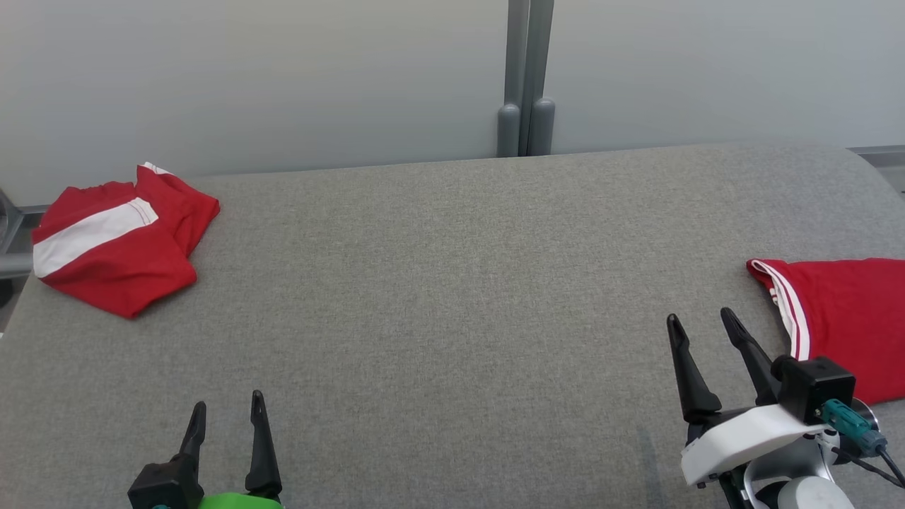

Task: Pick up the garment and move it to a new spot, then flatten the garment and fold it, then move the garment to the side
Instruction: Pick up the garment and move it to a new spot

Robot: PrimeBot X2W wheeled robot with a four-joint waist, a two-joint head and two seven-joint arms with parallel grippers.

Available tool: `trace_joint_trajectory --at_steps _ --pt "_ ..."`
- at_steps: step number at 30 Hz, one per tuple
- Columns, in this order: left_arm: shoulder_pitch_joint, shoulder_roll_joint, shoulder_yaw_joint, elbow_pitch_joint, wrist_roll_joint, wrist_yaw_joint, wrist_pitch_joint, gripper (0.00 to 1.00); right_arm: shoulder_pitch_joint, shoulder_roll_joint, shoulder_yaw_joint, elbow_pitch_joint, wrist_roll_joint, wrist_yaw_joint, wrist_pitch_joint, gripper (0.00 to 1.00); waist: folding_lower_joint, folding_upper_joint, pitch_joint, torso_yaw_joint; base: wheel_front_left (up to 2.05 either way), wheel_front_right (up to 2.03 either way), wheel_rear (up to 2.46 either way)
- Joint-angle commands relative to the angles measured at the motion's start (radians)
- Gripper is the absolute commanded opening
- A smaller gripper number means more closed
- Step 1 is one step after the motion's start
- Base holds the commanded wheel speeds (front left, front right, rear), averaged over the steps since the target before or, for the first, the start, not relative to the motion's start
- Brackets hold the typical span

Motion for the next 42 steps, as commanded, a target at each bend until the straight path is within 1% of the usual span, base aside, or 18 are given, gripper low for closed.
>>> trace_joint_trajectory --at_steps 1,11,16,21,28,31,34,37,42 --pt "-0.013 0.001 0.005 0.001 0.008 -0.003 -0.003 1.0 0.008 -0.001 -0.003 -0.004 0.004 0.0 0.002 1.0 0.0 0.0 0.0 0.001 0.0 0.0 0.0" --pt "-0.02 0.001 0.002 0.002 0.009 -0.006 -0.003 1.0 0.01 -0.001 -0.008 -0.006 0.008 0.0 0.004 1.0 0.0 0.0 0.003 0.011 0.0 0.0 0.0" --pt "-0.027 0.003 -0.003 0.002 0.011 -0.006 0.0 1.0 0.015 -0.002 -0.015 -0.003 0.012 0.0 0.001 1.0 0.0 0.0 0.004 0.05 0.0 0.0 0.0" --pt "-0.041 0.008 -0.006 -0.003 0.013 -0.005 0.003 1.0 0.019 -0.001 -0.019 -0.001 0.021 0.0 -0.01 1.0 0.0 0.0 0.005 0.141 0.0 0.0 0.0" --pt "-0.043 0.014 -0.009 -0.017 0.012 0.001 0.013 1.0 0.01 -0.002 -0.025 0.002 0.033 0.0 -0.023 1.0 0.0 0.0 0.007 0.322 0.0 0.0 0.0" --pt "-0.036 0.012 -0.01 -0.031 0.01 0.01 0.02 1.0 0.005 -0.002 -0.027 0.007 0.036 0.0 -0.026 1.0 0.0 0.0 0.007 0.397 0.0 0.0 0.0" --pt "-0.028 0.014 -0.008 -0.044 0.006 0.012 0.022 1.0 -0.001 -0.002 -0.023 0.009 0.04 0.0 -0.024 1.0 0.0 0.0 0.007 0.457 0.0 0.0 0.0" --pt "-0.02 0.014 -0.006 -0.05 -0.001 0.014 0.021 1.0 -0.009 -0.002 -0.015 0.012 0.041 0.0 -0.024 1.0 0.0 0.0 0.01 0.495 0.0 0.0 0.0" --pt "-0.011 0.004 0.005 -0.064 -0.007 0.02 0.014 1.0 -0.029 -0.003 0.001 0.02 0.029 0.0 -0.016 1.0 0.0 0.0 0.023 0.506 0.0 0.0 0.0"
